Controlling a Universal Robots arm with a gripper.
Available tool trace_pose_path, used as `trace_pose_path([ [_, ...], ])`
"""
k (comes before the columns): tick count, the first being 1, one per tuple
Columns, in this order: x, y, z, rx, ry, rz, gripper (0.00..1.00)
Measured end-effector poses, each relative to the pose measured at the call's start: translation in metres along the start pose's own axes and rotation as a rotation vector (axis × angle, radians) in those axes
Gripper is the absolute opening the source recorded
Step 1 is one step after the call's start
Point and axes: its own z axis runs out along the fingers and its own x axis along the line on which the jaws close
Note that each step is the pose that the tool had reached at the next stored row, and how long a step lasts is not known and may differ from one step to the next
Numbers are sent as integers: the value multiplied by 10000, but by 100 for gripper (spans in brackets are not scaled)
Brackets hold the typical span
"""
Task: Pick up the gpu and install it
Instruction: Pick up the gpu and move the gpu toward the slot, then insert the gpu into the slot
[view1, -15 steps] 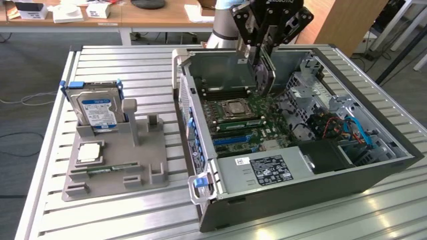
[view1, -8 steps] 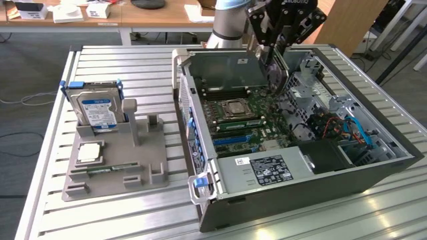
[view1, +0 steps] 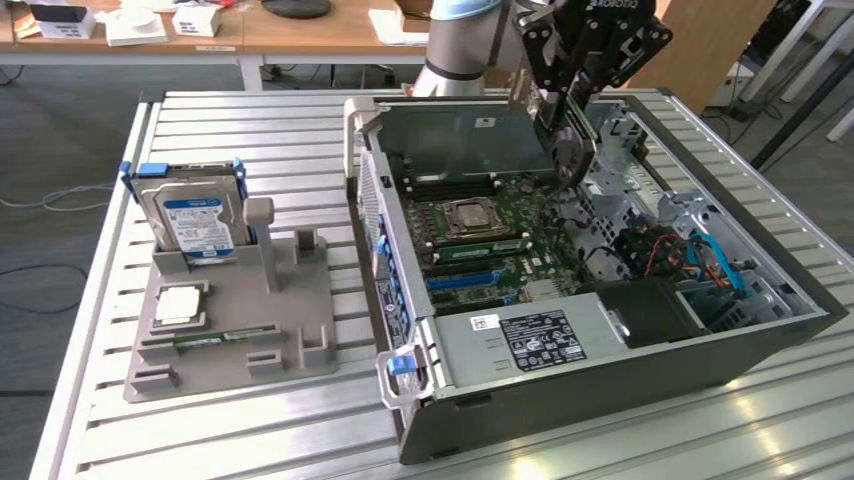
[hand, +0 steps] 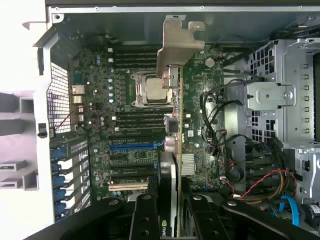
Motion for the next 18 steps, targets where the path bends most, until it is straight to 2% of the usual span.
trace_pose_path([
  [15, 0, 0, 0, 0, 0, -7, 27],
  [18, -2, 1, 1, -7, 6, -163, 27],
])
